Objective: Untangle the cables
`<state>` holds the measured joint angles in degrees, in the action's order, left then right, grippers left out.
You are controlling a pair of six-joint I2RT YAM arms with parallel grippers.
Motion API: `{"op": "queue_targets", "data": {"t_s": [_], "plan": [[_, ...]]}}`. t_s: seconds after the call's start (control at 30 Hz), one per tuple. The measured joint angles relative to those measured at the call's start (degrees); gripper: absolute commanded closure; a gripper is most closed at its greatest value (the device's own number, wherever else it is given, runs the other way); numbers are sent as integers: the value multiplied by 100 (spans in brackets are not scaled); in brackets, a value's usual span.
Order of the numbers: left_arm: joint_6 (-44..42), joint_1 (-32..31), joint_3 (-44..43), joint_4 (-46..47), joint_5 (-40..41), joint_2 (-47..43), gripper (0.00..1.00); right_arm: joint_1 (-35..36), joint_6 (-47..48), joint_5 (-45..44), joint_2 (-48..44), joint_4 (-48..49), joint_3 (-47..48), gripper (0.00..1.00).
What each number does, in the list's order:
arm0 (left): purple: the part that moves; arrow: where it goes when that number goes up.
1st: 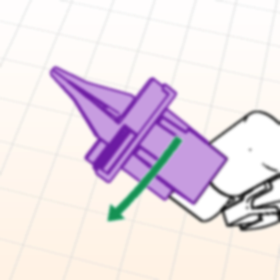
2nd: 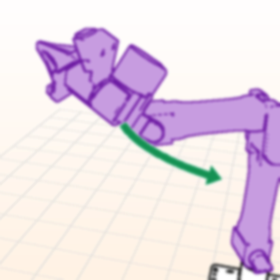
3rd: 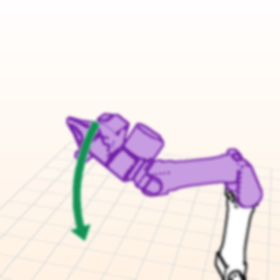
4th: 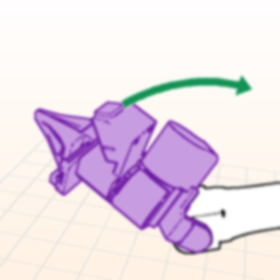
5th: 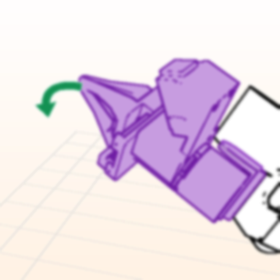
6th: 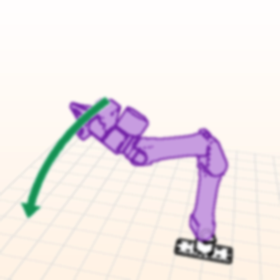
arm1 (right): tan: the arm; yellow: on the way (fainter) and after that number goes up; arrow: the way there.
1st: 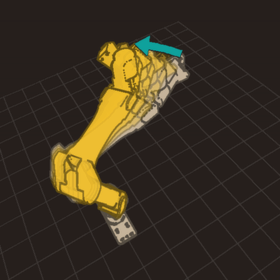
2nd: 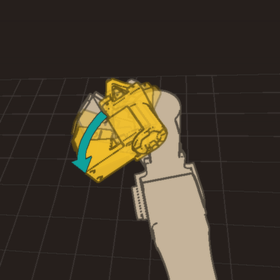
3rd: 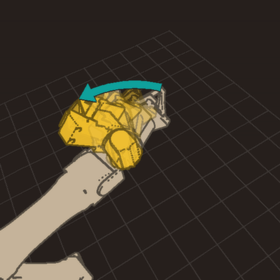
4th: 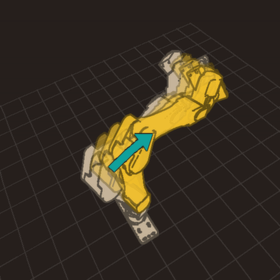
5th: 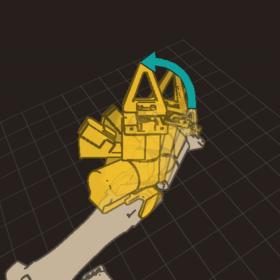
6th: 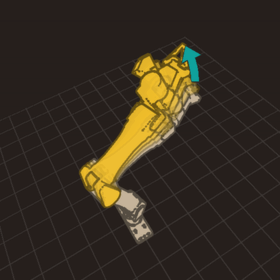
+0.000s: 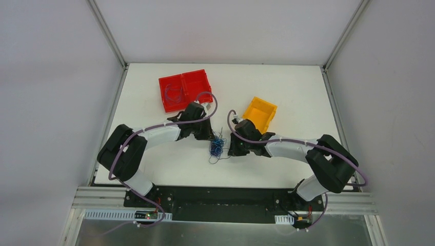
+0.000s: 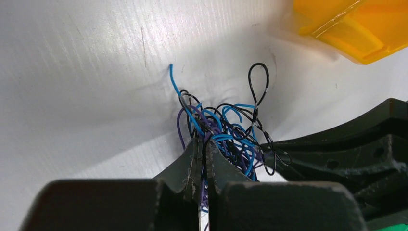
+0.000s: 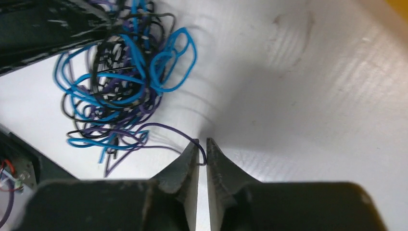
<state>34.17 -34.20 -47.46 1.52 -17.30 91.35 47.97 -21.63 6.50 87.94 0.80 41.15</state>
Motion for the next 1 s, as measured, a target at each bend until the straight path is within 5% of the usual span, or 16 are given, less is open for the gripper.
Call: {"op": "queue_targets", "data": {"t_s": [0.07, 0.33, 0.6, 1.0], "plan": [[-2, 2, 2, -28, 76, -68, 100, 4, -9, -170, -2, -74, 0, 100], [-33, 273, 48, -634, 1003, -953, 100, -37, -205, -1572, -870, -787, -28, 100], [-4, 1554, 584, -1274, 2059, -2557, 100, -782, -748, -2715, -2562, -1821, -365, 100], [409, 1602, 831, -2253, 3742, -3775, 100, -1692, -1154, -3091, -4044, -2883, -656, 100]]}}
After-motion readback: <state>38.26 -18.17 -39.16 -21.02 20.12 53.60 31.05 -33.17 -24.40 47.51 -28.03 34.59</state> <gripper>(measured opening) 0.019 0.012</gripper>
